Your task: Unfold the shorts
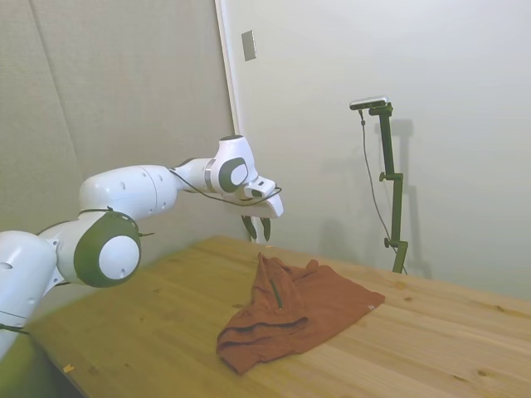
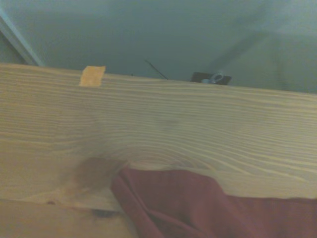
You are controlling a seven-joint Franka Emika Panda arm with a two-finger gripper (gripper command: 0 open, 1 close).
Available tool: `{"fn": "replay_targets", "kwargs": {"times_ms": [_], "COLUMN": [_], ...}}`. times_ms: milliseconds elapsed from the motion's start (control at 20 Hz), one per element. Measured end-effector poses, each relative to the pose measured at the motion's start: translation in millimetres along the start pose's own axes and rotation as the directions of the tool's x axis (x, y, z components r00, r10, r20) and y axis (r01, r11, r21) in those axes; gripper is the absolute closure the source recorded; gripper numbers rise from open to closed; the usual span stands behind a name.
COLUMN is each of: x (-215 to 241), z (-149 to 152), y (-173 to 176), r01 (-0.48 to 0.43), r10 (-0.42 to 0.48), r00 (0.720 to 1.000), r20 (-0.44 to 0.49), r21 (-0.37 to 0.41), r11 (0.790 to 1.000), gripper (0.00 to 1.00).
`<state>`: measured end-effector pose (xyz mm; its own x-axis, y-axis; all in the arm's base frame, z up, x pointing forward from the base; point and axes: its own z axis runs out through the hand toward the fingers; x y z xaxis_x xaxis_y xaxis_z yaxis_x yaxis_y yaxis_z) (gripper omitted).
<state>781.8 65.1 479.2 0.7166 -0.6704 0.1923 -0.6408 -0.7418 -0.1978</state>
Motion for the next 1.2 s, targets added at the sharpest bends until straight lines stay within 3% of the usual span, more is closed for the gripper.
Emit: {"fn": "replay_targets", "kwargs": {"times_ms": [300,500,650,800,1000,1200], "x": [9,3,-11,-12,15,30], "z": [-41,-41,-35,-43,-60,-37], "y": [48,94,109,147,223,268], "r01": [0.006,-0.029,-0.013,0.019,0.078,0.142], "r10": [-0.006,0.029,0.012,-0.020,-0.080,-0.161], "r00": [1.000,1.000,1.000,1.000,0.994,0.969], "r20": [-0.002,-0.013,-0.028,-0.013,0.068,0.188], "r21": [-0.039,-0.046,-0.043,-0.034,0.033,0.112], "r11": [0.999,0.998,0.999,0.999,0.996,0.984], "gripper": [0.00,0.00,0.00,0.00,0.00,0.00]}}
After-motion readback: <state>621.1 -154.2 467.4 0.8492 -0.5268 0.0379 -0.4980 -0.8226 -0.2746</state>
